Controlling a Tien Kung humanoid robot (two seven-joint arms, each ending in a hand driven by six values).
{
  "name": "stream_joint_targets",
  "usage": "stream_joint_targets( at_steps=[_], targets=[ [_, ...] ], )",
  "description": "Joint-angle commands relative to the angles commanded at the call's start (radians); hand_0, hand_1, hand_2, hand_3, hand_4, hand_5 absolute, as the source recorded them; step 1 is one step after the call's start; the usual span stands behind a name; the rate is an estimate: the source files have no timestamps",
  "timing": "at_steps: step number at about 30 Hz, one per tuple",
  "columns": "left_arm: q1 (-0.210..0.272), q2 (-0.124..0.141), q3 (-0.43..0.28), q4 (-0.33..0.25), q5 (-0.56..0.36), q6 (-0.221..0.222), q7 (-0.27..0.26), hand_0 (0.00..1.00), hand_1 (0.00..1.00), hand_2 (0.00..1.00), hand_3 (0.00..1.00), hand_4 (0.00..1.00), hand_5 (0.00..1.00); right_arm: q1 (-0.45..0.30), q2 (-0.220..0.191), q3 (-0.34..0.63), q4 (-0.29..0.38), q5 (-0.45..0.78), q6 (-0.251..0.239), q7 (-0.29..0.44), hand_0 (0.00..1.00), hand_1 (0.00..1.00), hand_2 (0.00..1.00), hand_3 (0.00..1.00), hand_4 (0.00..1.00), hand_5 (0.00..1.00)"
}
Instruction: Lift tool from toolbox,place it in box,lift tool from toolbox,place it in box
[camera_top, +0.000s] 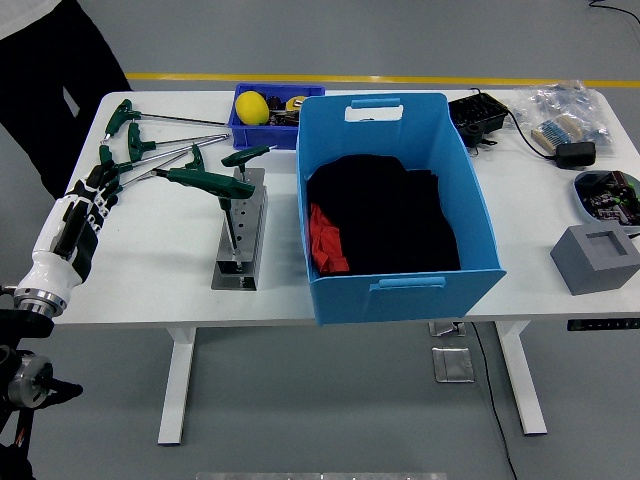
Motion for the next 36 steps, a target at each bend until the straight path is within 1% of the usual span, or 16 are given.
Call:
stream_joint_targets(
  at_steps=[8, 9, 10, 12, 15, 16, 18, 21, 22, 23, 28, 29, 32, 33, 34, 36],
  targets=[
    [-0.001, 0.004, -0.004, -0.006, 0.049, -0.002, -0.011, 0.979, 0.978, 0.978, 0.947, 0.998, 0.741, 0.0, 0.0, 0.003, 0.0, -0.005, 0.001, -0.001, 0.679, 0.622, 0.682, 0.537, 0.786, 0.601],
    [-0.002, 0.006, -0.004, -0.01, 0.071, 0.001, -0.017, 0.979, 0.978, 0.978, 0.947, 0.998, 0.741, 0.0, 0.0, 0.002, 0.0, -0.004, 0.001, -0.001, 0.679, 0.622, 0.682, 0.537, 0.786, 0.601],
    [-0.004, 0.01, -0.004, -0.016, 0.096, 0.007, -0.024, 0.983, 0.988, 0.997, 0.971, 0.998, 0.654, 0.0, 0.0, 0.002, 0.0, -0.003, 0.0, -0.001, 0.678, 0.621, 0.682, 0.537, 0.786, 0.601],
    [-0.009, 0.02, -0.003, -0.032, 0.177, 0.019, -0.039, 0.983, 0.988, 0.997, 0.971, 0.998, 0.654, -0.001, 0.001, 0.003, 0.0, -0.003, 0.0, -0.001, 0.678, 0.621, 0.682, 0.537, 0.786, 0.601],
    [-0.025, 0.051, 0.007, -0.075, 0.298, 0.051, -0.069, 0.983, 0.988, 0.997, 0.971, 0.998, 0.654, -0.002, 0.001, 0.002, 0.001, -0.002, 0.0, -0.001, 0.678, 0.621, 0.682, 0.537, 0.786, 0.601],
    [-0.032, 0.063, 0.014, -0.088, 0.344, 0.059, -0.077, 0.998, 0.998, 0.998, 0.993, 0.998, 0.557, -0.002, 0.001, 0.003, 0.001, -0.003, 0.0, -0.002, 0.678, 0.62, 0.682, 0.537, 0.786, 0.601],
    [-0.052, 0.092, 0.035, -0.114, 0.428, 0.069, -0.091, 0.998, 0.998, 0.998, 0.993, 0.998, 0.557, -0.003, 0.001, 0.005, 0.001, -0.008, 0.001, -0.002, 0.678, 0.62, 0.682, 0.537, 0.786, 0.601],
    [-0.083, 0.132, 0.076, -0.148, 0.558, 0.072, -0.107, 0.998, 0.998, 0.998, 0.993, 0.998, 0.557, -0.003, 0.0, 0.007, 0.001, -0.012, 0.002, -0.003, 0.678, 0.62, 0.682, 0.537, 0.786, 0.601],
    [-0.095, 0.143, 0.092, -0.154, 0.597, 0.072, -0.11, 0.998, 0.998, 0.998, 0.998, 0.998, 0.489, -0.004, 0.0, 0.007, 0.001, -0.012, 0.002, -0.004, 0.677, 0.622, 0.682, 0.537, 0.786, 0.601],
    [-0.104, 0.153, 0.105, -0.158, 0.636, 0.072, -0.112, 0.998, 0.998, 0.998, 0.998, 0.998, 0.489, -0.004, 0.0, 0.007, 0.001, -0.013, 0.002, -0.004, 0.677, 0.622, 0.682, 0.537, 0.786, 0.601],
    [-0.161, 0.2, 0.184, -0.173, 0.851, 0.046, -0.112, 0.998, 0.998, 0.998, 0.998, 0.998, 0.489, -0.007, 0.001, 0.012, 0.002, -0.018, 0.002, -0.006, 0.677, 0.622, 0.682, 0.537, 0.786, 0.601],
    [-0.171, 0.209, 0.202, -0.175, 0.89, 0.038, -0.111, 0.998, 0.998, 0.998, 0.998, 0.998, 0.428, -0.007, 0.001, 0.013, 0.002, -0.02, 0.001, -0.006, 0.677, 0.622, 0.682, 0.536, 0.786, 0.601],
    [-0.198, 0.228, 0.245, -0.183, 1.01, 0.015, -0.11, 0.998, 0.998, 0.998, 0.998, 0.998, 0.428, -0.008, 0.001, 0.013, 0.002, -0.021, 0.001, -0.007, 0.677, 0.622, 0.682, 0.536, 0.786, 0.601],
    [-0.208, 0.234, 0.261, -0.185, 1.03, 0.007, -0.109, 0.998, 0.998, 0.998, 0.998, 0.998, 0.428, -0.008, 0.001, 0.013, 0.002, -0.021, 0.001, -0.007, 0.677, 0.622, 0.682, 0.536, 0.786, 0.601],
    [-0.217, 0.238, 0.274, -0.186, 1.03, -0.002, -0.108, 0.998, 0.998, 0.998, 0.998, 0.998, 0.393, -0.008, 0.001, 0.013, 0.002, -0.02, 0.001, -0.007, 0.677, 0.621, 0.682, 0.536, 0.785, 0.6],
    [-0.234, 0.244, 0.297, -0.186, 1.03, -0.023, -0.102, 0.998, 0.998, 0.998, 0.998, 0.998, 0.393, -0.008, 0.001, 0.012, 0.002, -0.019, 0.001, -0.006, 0.677, 0.621, 0.682, 0.536, 0.785, 0.6]
  ],
)
